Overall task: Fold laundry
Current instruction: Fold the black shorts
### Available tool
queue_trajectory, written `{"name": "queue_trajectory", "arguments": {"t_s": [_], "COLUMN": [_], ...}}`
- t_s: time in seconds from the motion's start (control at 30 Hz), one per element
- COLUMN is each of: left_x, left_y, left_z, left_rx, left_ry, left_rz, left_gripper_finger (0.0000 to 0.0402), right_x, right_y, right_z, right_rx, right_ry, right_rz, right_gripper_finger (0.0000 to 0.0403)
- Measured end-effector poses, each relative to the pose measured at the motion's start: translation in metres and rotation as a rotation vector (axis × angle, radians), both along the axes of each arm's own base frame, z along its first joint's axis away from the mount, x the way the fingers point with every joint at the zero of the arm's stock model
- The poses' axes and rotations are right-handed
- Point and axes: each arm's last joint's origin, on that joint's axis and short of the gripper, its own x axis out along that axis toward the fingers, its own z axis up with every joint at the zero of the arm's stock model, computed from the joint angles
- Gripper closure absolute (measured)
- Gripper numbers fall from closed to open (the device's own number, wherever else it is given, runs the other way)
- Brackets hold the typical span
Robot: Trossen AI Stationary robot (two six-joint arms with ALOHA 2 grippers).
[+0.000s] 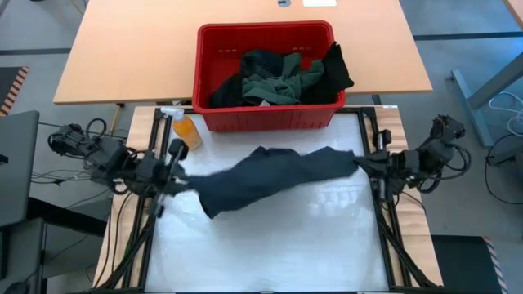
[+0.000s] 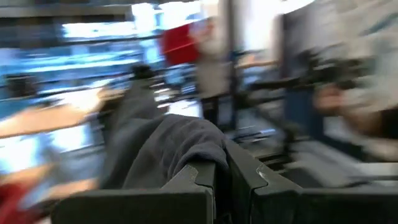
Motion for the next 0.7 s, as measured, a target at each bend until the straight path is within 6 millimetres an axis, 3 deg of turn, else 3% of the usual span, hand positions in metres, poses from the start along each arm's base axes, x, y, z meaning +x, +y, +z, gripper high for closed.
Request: {"name": "queue_trajectory", "arguments": {"t_s": [0.2, 0.4, 0.53, 0.7], "left_x": [0.006, 0.028, 0.038, 0.033], "left_y": [-0.015, -0.041, -0.048, -0.020], "left_z": [0.015, 0.019, 0.034, 0.058], "left_rx": [-0.100, -0.145, -0.119, 0.008], "left_ry": [-0.032, 0.048, 0.046, 0.133], "left_rz": [-0.252, -0.346, -0.292, 0.115], "left_gripper_finger": [0.0401, 0.0401, 0.0401, 0.0401], "right_x": [0.002, 0.010, 0.009, 0.009], "right_y": [0.011, 0.032, 0.036, 0.013], "right_z": [0.003, 0.002, 0.006, 0.012], "right_rx": [-0.009, -0.143, -0.286, -0.303], "right_ry": [-0.103, -0.190, -0.270, -0.212], "right_rz": [0.288, 0.459, 0.317, -0.046], "right_gripper_finger": [0.0385, 0.0385, 0.0385, 0.0386]}}
